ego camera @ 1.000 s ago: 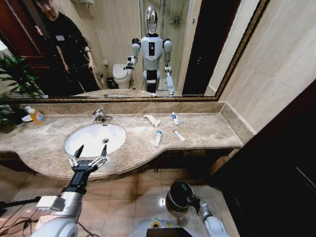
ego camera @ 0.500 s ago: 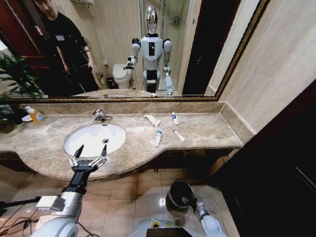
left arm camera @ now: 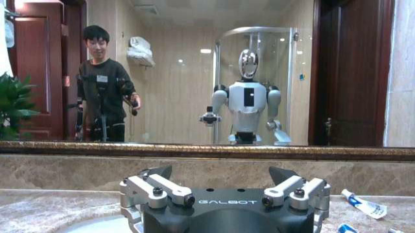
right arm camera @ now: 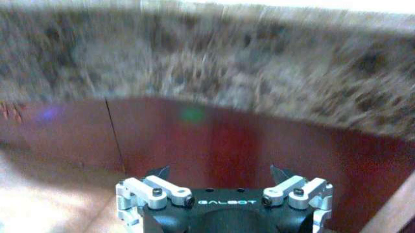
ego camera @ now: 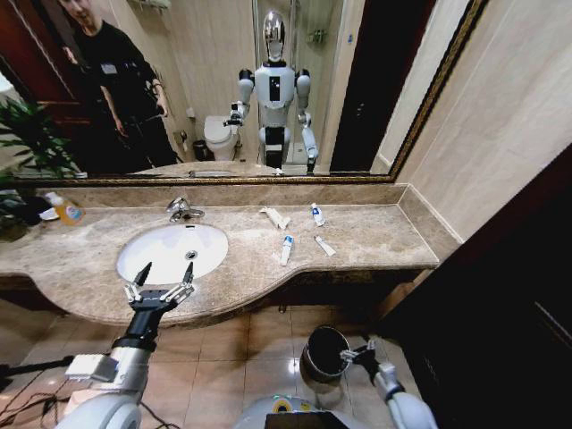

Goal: Pick up the trash from the sink and place it in the trash bin.

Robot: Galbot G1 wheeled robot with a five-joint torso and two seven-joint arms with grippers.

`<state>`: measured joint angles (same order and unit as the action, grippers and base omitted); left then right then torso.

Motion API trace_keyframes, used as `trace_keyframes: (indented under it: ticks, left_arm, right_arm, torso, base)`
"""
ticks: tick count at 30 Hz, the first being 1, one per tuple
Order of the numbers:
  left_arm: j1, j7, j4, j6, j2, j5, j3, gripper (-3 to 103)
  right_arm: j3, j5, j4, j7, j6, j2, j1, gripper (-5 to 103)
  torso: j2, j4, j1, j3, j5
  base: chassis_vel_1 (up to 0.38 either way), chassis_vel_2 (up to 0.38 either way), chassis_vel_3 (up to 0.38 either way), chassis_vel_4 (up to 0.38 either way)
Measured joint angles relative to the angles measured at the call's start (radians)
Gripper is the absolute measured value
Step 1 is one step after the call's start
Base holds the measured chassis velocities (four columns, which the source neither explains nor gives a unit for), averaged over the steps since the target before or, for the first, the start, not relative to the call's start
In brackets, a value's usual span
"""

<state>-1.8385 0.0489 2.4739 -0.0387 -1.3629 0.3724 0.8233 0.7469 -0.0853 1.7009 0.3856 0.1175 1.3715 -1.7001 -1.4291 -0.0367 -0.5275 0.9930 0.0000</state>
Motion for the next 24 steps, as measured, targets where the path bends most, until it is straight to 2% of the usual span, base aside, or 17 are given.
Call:
trace_keyframes:
  ticks: [2, 3, 4, 7, 13, 15, 16, 17, 19, 20, 22, 24]
  left_arm:
    - [0.000, 0.000, 0.000, 0.000, 0.000, 0.000, 0.000, 100]
    - [0.000, 0.000, 0.000, 0.000, 0.000, 0.000, 0.000, 100]
    - [0.000, 0.000, 0.000, 0.000, 0.000, 0.000, 0.000, 100]
    - [0.000, 0.000, 0.000, 0.000, 0.000, 0.000, 0.000, 100]
    - [0.000, 0.000, 0.000, 0.000, 0.000, 0.000, 0.000, 100]
    - [0.000, 0.000, 0.000, 0.000, 0.000, 0.000, 0.000, 100]
    - [0.000, 0.000, 0.000, 0.000, 0.000, 0.000, 0.000, 100]
    - [0.000, 0.000, 0.000, 0.000, 0.000, 0.000, 0.000, 100]
    - [0.000, 0.000, 0.000, 0.000, 0.000, 0.000, 0.000, 100]
    - [0.000, 0.000, 0.000, 0.000, 0.000, 0.000, 0.000, 100]
    - [0.000, 0.000, 0.000, 0.000, 0.000, 0.000, 0.000, 100]
    - [0.000, 0.000, 0.000, 0.000, 0.000, 0.000, 0.000, 100]
  right_arm:
    - [0.007, -0.021, 0.038, -0.002, -0.003, -0.007, -0.026, 100]
    - [0.024, -0.070, 0.141, -0.012, -0.007, -0.024, -0.086, 100]
    - [0.024, -0.070, 0.141, -0.012, -0.007, -0.024, -0.086, 100]
    - [0.048, -0.141, 0.315, -0.048, -0.008, -0.042, -0.172, 100]
    - [0.051, -0.188, 0.464, -0.102, -0.052, -0.050, -0.190, 100]
    - [0.036, -0.214, 0.535, -0.142, -0.143, -0.071, -0.148, 100]
    - [0.036, -0.214, 0.535, -0.142, -0.143, -0.071, -0.148, 100]
    - [0.011, -0.237, 0.572, -0.190, -0.229, -0.100, -0.089, 100]
    - [-0.020, -0.276, 0.585, -0.240, -0.308, -0.144, -0.002, 100]
    - [-0.020, -0.276, 0.585, -0.240, -0.308, -0.144, -0.002, 100]
    - [-0.042, -0.320, 0.574, -0.256, -0.371, -0.196, 0.090, 100]
    - [-0.049, -0.338, 0.558, -0.256, -0.389, -0.218, 0.128, 100]
  torso:
    - [0.000, 0.0001, 0.000, 0.000, -0.0001]
    - [0.000, 0.0001, 0.000, 0.000, 0.0001]
    - [0.000, 0.0001, 0.000, 0.000, 0.0001]
    - [0.000, 0.0000, 0.000, 0.000, 0.0000]
    - [0.000, 0.0000, 0.000, 0.000, 0.0000]
    - [0.000, 0.0001, 0.000, 0.000, 0.0001]
    - [0.000, 0.0001, 0.000, 0.000, 0.0001]
    - [0.000, 0.0000, 0.000, 0.000, 0.0001]
    - [0.000, -0.0003, 0.000, 0.000, 0.0001]
    - [0.000, -0.0003, 0.000, 0.000, 0.0001]
    - [0.000, -0.0003, 0.000, 0.000, 0.0000]
    - [0.000, -0.0003, 0.000, 0.000, 0.0001]
  base:
    - [0.000, 0.000, 0.000, 0.000]
    - [0.000, 0.000, 0.000, 0.000]
    - [0.000, 0.000, 0.000, 0.000]
    - [0.000, 0.000, 0.000, 0.000]
    - [0.000, 0.000, 0.000, 0.000]
    - [0.000, 0.000, 0.000, 0.000]
    - [0.000, 0.000, 0.000, 0.000]
    - [0.000, 0.000, 0.000, 0.000]
    - [0.000, 0.000, 0.000, 0.000]
    - [0.000, 0.000, 0.000, 0.000]
    - [0.000, 0.000, 0.000, 0.000]
    - [0.000, 0.000, 0.000, 0.000]
